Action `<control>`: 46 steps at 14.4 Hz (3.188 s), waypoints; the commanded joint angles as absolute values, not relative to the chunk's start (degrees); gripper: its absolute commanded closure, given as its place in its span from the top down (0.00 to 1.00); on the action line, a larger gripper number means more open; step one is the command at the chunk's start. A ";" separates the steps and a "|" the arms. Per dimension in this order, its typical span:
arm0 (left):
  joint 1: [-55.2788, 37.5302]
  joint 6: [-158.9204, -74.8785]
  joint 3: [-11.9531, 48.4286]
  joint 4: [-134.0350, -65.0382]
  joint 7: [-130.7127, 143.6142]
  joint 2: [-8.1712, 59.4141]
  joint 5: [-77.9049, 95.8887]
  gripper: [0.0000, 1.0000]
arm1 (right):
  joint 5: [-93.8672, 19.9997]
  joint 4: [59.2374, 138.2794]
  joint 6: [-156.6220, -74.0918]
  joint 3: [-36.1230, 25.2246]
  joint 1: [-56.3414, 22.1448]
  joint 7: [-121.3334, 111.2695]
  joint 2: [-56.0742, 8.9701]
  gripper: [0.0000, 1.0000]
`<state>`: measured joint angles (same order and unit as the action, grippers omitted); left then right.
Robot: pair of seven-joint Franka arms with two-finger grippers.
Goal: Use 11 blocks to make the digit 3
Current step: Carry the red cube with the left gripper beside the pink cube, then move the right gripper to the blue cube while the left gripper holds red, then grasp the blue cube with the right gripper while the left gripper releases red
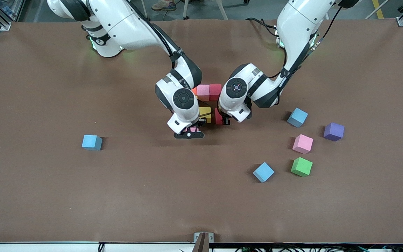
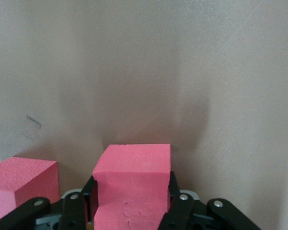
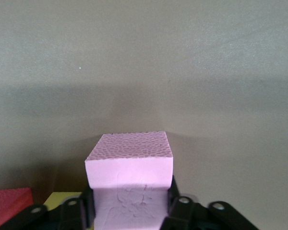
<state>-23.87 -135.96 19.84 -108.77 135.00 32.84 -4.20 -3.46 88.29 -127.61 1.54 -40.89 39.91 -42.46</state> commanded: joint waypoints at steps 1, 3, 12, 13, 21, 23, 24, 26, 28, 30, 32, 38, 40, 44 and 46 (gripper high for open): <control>-24.26 -136.85 19.69 -107.93 135.88 33.66 -5.27 0.29 | -2.29 87.80 -127.79 1.14 -41.05 39.81 -43.24 1.00; -24.87 -136.85 19.69 -107.32 136.93 34.10 -5.27 0.29 | -2.20 87.37 -127.79 1.14 -40.96 39.73 -43.16 1.00; -25.22 -136.76 19.60 -106.26 137.37 35.33 -5.54 0.29 | -2.55 86.57 -127.35 1.05 -38.68 39.55 -41.05 1.00; -25.57 -136.76 19.60 -106.26 137.37 35.42 -6.06 0.29 | -2.55 86.75 -127.27 1.05 -37.71 39.64 -39.74 1.00; -26.27 -136.32 19.60 -104.59 137.02 36.47 -7.03 0.30 | -2.02 89.21 -117.08 -0.61 -24.81 39.90 -29.54 1.00; -26.37 -136.32 19.60 -104.50 137.02 36.56 -7.12 0.30 | -1.67 90.61 -116.72 -0.88 -20.75 38.24 -27.87 1.00; -26.37 -136.23 19.51 -104.50 136.93 36.74 -7.12 0.30 | -0.89 91.49 -116.54 -1.05 -20.13 37.19 -27.17 1.00; -26.37 -136.23 19.51 -104.06 136.85 36.83 -7.12 0.30 | 0.96 94.99 -117.15 -1.23 -16.45 32.38 -25.41 1.00; -26.37 -136.23 19.51 -104.06 136.76 36.91 -7.21 0.30 | 1.05 97.20 -117.77 -1.23 -13.03 26.31 -24.96 1.00; -26.72 -136.14 19.42 -104.06 136.67 37.00 -7.29 0.30 | 1.05 99.83 -120.13 -1.23 -9.60 20.33 -24.44 1.00; -26.89 -136.05 19.42 -104.06 136.67 37.27 -9.13 0.33 | 1.05 104.48 -126.27 -1.23 -5.81 14.09 -23.82 1.00; -26.81 -135.97 19.42 -103.98 136.67 37.27 -9.14 0.59 | 0.88 117.50 -141.41 -1.05 -0.70 8.17 -21.97 1.00; -26.81 -135.88 19.42 -104.06 136.67 37.27 -9.23 0.66 | 0.35 118.47 -141.50 -0.97 -0.70 8.26 -21.89 1.00; -26.89 -135.79 19.42 -104.06 136.23 37.09 -10.45 1.00 | 0.35 120.41 -141.50 -0.79 -0.97 8.26 -21.62 1.00; -26.89 -134.66 19.51 -104.06 136.14 36.74 -10.90 1.00 | 0.35 121.20 -141.68 -0.88 -0.97 8.17 -21.80 1.00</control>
